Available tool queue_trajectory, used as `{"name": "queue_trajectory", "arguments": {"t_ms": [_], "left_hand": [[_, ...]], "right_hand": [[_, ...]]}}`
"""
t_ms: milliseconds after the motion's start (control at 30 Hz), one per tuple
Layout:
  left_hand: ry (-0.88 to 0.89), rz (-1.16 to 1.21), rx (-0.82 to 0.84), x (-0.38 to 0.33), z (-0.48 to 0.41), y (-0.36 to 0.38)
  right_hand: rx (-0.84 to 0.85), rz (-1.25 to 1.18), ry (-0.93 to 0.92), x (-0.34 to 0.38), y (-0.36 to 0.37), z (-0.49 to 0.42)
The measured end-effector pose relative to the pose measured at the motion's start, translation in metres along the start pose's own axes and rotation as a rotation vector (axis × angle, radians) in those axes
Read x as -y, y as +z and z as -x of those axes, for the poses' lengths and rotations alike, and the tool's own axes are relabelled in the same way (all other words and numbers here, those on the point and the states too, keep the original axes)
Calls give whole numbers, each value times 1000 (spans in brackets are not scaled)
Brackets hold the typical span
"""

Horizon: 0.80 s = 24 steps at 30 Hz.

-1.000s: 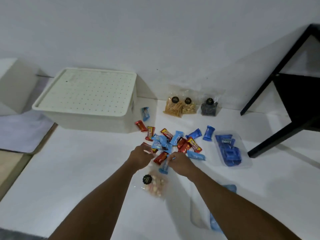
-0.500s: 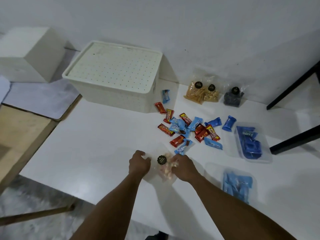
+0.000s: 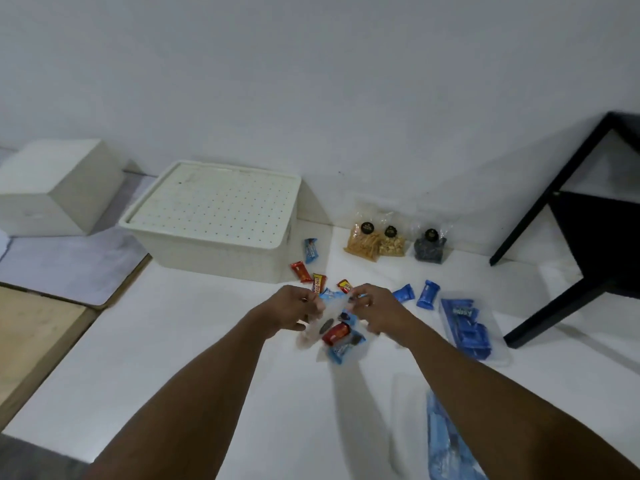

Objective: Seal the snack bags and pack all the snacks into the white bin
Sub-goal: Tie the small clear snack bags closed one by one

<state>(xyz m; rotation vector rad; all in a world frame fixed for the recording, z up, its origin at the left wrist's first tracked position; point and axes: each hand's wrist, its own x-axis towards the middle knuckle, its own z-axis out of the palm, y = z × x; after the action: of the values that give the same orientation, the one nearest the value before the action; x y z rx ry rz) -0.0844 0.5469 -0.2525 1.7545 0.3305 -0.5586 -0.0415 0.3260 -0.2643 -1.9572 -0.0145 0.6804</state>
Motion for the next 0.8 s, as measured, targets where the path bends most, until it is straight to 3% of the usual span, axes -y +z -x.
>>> {"name": "queue_trajectory", "arguments": {"t_ms": [100,533,800], "left_hand": [[83,-21,4,-48,-7,-10],[484,126,8,-263,-19,-15],[648,112,-23,-307,-25,10]], "right_hand": [[-115,-54,-87,32,-39,5],[-333,-71,-469,186,-178,34],[-418,-20,-553,212,-225,52]]}}
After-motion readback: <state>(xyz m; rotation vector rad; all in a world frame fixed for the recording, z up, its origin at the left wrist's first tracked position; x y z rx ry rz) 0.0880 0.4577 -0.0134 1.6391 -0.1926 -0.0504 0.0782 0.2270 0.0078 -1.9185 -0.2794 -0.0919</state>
